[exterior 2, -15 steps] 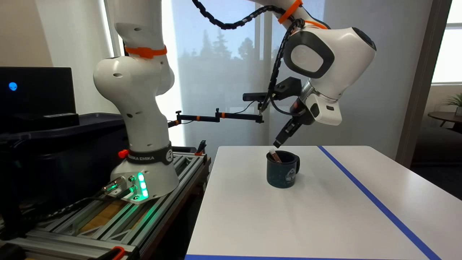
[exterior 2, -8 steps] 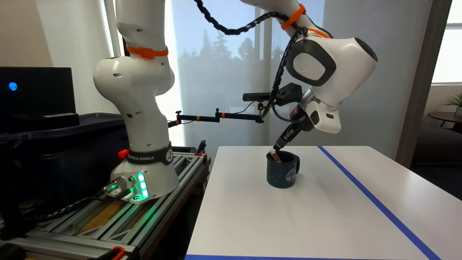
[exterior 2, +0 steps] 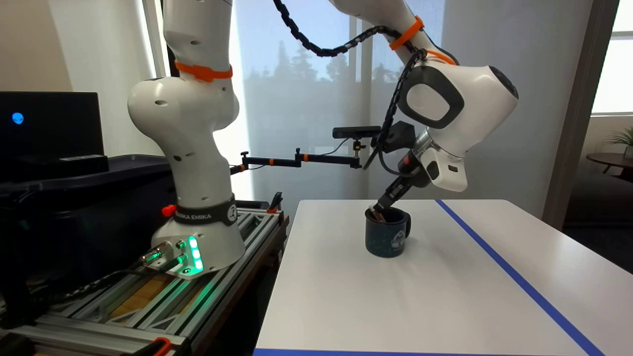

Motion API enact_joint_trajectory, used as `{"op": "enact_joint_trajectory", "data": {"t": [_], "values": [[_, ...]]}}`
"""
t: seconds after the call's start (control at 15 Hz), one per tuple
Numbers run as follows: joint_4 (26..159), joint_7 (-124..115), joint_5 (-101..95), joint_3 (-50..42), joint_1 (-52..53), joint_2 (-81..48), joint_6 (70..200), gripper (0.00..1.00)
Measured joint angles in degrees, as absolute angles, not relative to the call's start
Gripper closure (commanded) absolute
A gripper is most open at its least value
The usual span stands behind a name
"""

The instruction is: Shift the sharpie to the table

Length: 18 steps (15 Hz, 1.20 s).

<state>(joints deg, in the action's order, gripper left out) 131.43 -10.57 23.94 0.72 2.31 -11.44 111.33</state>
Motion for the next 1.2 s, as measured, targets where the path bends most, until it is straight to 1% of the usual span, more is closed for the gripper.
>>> {"op": "enact_joint_trajectory", "data": {"t": [0.07,0.13,0.2,0.27,0.4,0.47,0.53,0.6,0.67,0.73,0.8,1.2], "values": [[131.13,-10.59,23.94,0.90,2.32,-11.86,111.33,0.76],[130.84,-10.62,23.94,1.11,2.35,-12.27,111.33,0.76],[130.54,-10.65,23.94,1.35,2.39,-12.67,111.33,0.73],[130.28,-10.67,23.94,1.56,2.46,-13.03,111.34,0.73],[129.71,-10.80,23.94,1.94,2.66,-13.72,111.35,0.69],[129.41,-10.91,23.94,2.07,2.79,-14.03,111.35,0.69],[129.10,-11.04,23.94,2.18,2.87,-14.34,111.35,0.64],[128.82,-11.15,23.94,2.24,2.95,-14.66,111.35,0.66],[128.63,-11.22,23.94,2.24,3.00,-14.92,111.35,0.64],[128.44,-11.28,23.94,2.24,3.00,-15.18,111.35,0.66],[128.24,-11.34,23.94,2.22,3.00,-15.44,111.35,0.64],[127.39,-11.99,23.94,2.21,3.01,-17.51,111.35,0.62]]}}
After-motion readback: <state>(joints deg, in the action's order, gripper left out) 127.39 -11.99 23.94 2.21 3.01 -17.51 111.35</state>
